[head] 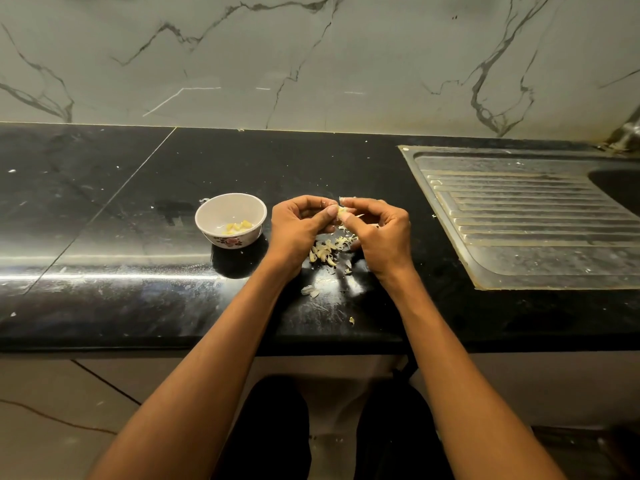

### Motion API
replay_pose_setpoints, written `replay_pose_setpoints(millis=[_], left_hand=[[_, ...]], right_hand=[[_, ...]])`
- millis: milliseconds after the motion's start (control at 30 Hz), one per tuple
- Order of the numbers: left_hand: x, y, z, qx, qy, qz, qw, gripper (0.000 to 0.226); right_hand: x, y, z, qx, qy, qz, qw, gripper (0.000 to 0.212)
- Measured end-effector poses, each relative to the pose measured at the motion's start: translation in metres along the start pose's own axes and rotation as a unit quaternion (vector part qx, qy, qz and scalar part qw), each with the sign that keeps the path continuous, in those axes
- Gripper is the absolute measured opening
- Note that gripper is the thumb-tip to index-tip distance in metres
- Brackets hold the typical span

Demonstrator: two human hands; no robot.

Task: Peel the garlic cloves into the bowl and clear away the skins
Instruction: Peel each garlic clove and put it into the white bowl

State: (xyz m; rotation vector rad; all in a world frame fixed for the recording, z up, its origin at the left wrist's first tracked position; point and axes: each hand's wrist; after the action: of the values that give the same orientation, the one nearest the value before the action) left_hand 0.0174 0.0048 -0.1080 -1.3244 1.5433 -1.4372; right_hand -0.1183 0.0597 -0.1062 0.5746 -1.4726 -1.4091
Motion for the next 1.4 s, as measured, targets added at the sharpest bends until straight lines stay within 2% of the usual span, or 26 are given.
replay_pose_setpoints(millis=[100, 333, 533, 900, 1133, 1400], left_hand=[[-0.0003, 0.0001, -0.0007, 0.009, -0.003, -0.001, 1.0, 0.002], [0.0009, 0.0006, -0.0009, 0.032, 0.007, 0.009, 0.999, 0.005], [-0.0014, -0.0003, -0.0006, 0.033, 0.0, -0.009, 0.999, 0.004], [-0.0051, -0.0007, -0.0047, 0.08, -0.014, -0.036, 0.996, 0.013], [-0.0067, -0.0022, -0.0063, 0.075, -0.039, -0.045, 0.995, 0.007], [-0.0057, -0.0005, -0.0069, 0.084, -0.047, -0.039, 0.995, 0.01]], right_hand=[[-0.0002, 0.0007, -0.0012, -0.023, -0.018, 0.013, 0.999, 0.006], [0.0001, 0.0029, 0.0004, -0.016, -0.042, 0.008, 0.999, 0.009], [0.0001, -0.0001, 0.0018, 0.006, -0.011, -0.007, 1.0, 0.005], [-0.0026, -0.0008, -0.0014, -0.089, -0.047, 0.061, 0.993, 0.007], [-0.0021, -0.0006, -0.0005, -0.049, -0.03, 0.043, 0.997, 0.007], [-0.0044, 0.0022, -0.0005, -0.106, -0.035, 0.082, 0.99, 0.007]])
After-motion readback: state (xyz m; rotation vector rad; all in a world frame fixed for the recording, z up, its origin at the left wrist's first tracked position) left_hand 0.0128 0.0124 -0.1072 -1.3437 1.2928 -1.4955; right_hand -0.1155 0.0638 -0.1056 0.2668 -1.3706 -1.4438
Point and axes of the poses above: each hand's wrist, its own x-axis towards the middle knuckle, its own z-axis out of the back of the hand, y = z × x, and after that the axes turned 2 degrees about y, right-handed
